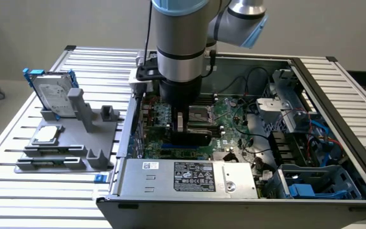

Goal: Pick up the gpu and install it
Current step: 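Insert the gpu into the slot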

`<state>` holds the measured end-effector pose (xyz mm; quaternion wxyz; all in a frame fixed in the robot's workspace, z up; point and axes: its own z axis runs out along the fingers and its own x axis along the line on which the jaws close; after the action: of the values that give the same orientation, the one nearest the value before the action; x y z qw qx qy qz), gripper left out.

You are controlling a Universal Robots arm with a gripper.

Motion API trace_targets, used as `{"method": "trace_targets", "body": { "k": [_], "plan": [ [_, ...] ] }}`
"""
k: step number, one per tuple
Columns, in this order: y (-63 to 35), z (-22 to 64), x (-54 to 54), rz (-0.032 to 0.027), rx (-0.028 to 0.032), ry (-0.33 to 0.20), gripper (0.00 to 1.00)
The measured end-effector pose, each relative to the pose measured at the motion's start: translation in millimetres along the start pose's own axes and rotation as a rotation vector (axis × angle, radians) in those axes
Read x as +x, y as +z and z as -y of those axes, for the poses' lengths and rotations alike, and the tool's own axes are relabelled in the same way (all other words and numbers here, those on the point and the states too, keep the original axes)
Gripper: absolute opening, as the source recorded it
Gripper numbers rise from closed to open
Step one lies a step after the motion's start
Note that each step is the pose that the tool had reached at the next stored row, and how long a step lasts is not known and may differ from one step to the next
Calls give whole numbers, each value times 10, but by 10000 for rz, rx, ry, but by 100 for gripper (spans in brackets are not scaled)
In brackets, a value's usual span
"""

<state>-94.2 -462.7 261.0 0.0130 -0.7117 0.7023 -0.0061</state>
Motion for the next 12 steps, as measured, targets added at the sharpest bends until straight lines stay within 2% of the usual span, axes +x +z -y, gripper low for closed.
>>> {"method": "trace_targets", "body": {
  "k": [12],
  "plan": [
    [22,-6,0,0,-2,-35,26]
  ]
}}
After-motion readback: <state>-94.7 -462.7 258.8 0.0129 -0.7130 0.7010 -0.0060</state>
